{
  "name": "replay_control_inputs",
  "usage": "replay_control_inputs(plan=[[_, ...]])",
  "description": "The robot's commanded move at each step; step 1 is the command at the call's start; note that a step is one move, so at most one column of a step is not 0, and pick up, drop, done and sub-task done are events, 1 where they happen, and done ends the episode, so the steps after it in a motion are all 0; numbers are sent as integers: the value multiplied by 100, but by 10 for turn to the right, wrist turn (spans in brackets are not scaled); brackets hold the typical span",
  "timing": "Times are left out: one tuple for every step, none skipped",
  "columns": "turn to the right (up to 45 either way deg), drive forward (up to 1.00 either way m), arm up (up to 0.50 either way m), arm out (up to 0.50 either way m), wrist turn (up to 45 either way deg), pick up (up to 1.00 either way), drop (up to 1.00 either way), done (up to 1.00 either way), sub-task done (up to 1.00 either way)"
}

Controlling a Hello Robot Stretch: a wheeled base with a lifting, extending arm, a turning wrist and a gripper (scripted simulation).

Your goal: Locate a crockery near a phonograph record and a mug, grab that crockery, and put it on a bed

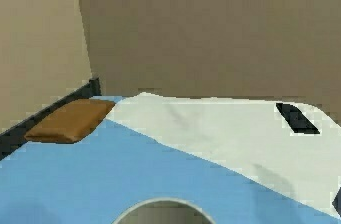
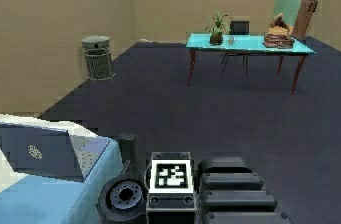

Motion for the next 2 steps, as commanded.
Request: replay_control_inputs(plan=[[180, 0, 0, 0, 0, 0, 0, 0, 0], [30, 0, 0, 0, 0, 0, 0, 0, 0]])
